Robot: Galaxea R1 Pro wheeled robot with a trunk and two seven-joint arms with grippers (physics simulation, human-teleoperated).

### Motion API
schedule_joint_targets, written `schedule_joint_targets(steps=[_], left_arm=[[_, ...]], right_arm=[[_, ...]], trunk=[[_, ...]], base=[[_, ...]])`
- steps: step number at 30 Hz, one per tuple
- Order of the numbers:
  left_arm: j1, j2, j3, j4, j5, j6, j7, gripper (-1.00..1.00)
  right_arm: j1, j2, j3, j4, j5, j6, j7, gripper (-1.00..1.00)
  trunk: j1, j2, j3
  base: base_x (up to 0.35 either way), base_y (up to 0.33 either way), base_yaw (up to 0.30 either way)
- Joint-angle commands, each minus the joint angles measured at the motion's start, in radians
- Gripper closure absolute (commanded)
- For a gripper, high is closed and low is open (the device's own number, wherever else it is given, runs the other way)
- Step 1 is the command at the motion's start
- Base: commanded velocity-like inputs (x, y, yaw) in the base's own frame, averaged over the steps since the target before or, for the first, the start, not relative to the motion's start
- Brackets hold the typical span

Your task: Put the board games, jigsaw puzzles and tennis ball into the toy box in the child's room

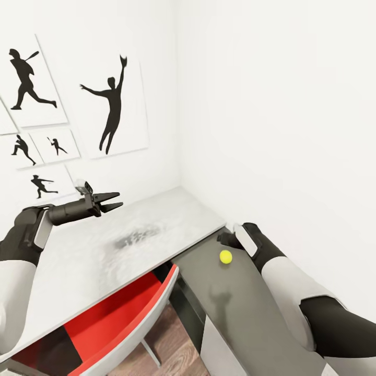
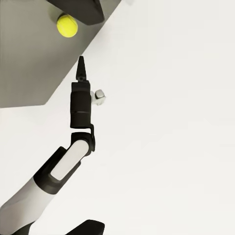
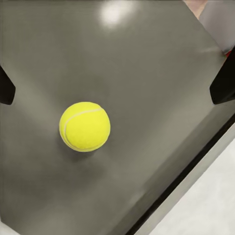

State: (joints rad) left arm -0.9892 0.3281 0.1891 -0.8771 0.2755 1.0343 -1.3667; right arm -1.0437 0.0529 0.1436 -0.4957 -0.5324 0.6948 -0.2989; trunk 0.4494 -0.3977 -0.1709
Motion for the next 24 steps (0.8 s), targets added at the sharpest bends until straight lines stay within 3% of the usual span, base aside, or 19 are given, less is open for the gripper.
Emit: schedule_joint_targets(steps=[1, 8, 14, 24], left_arm=[[-0.001, 0.001, 0.0, 0.0, 0.002, 0.01, -0.002, -1.0], [-0.002, 0.0, 0.001, 0.0, 0.002, 0.01, -0.002, -1.0], [-0.003, 0.0, 0.001, 0.0, 0.003, 0.011, -0.002, -1.0], [-0.002, 0.004, 0.001, 0.0, 0.004, 0.012, -0.002, -1.0]], right_arm=[[-0.001, -0.001, 0.006, 0.0, -0.011, 0.002, -0.009, -1.0], [-0.001, -0.025, 0.003, 0.002, -0.016, 0.001, -0.024, -1.0], [-0.001, -0.045, -0.05, 0.002, -0.017, 0.002, -0.03, -1.0], [-0.004, -0.038, -0.069, 0.002, -0.015, 0.015, -0.056, -1.0]], trunk=[[0.001, -0.002, -0.004], [0.001, -0.002, -0.015], [0.001, -0.002, -0.025], [0.001, -0.002, -0.041]], base=[[0.0, 0.0, 0.0], [0.0, 0.0, 0.0], [0.0, 0.0, 0.0], [0.0, 0.0, 0.0]])
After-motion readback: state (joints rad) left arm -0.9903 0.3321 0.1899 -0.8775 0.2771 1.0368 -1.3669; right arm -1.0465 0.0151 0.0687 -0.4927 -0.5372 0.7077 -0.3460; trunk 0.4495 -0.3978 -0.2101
